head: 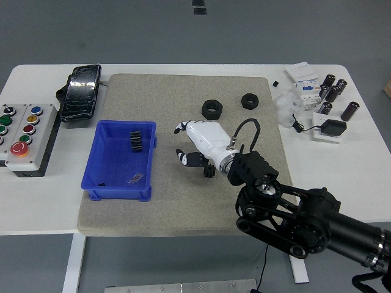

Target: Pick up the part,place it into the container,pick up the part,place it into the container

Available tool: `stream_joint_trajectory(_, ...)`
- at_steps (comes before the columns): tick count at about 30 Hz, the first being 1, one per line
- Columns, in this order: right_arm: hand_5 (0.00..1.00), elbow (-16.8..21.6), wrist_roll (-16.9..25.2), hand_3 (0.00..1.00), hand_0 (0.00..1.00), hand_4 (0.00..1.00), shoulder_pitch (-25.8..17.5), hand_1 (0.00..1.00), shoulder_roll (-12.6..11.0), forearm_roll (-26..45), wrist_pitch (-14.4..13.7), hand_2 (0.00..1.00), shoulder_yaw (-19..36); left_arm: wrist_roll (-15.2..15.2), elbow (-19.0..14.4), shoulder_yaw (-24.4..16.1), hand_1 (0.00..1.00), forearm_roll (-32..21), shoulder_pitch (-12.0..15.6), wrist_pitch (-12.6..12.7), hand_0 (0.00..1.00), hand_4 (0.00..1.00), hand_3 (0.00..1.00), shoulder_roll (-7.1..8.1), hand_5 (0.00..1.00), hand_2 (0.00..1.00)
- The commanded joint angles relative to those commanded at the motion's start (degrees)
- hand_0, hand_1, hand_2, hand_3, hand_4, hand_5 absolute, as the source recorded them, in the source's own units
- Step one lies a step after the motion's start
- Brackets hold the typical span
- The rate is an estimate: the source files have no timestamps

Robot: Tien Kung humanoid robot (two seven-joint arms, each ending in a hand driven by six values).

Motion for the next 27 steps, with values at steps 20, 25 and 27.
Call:
stream_joint_trajectory(20,0.296,4.39,-2.71,0.765,0.389,0.680,-2.40,0.699,-0.57,-3.63,14.20,0.800,-1.43,-0.16,0.00,0.08,0.516,0.08,-0.05,-0.07,0.615,0.626,0.634,-0.07,0.377,0.537)
stream_joint_trajectory(25,0.307,4.43,-2.71,0.761,0.375,0.683,-2.42,0.686,-0.53,-4.71,14.31,0.788,-1.15,-0.23,0.00,0.23,0.516,-0.07,-0.07,-0.08,0.615,0.625,0.634,-0.08,0.378,0.537)
stream_joint_trajectory(27,0.307,4.48,-2.71,0.761,0.375,0.683,-2.35,0.686,-0.59,-4.71,14.58,0.788,-1.22,-0.28,0.00,0.25,0.516,-0.10,-0.08,-0.07,0.615,0.625,0.634,-0.05,0.378,0.537)
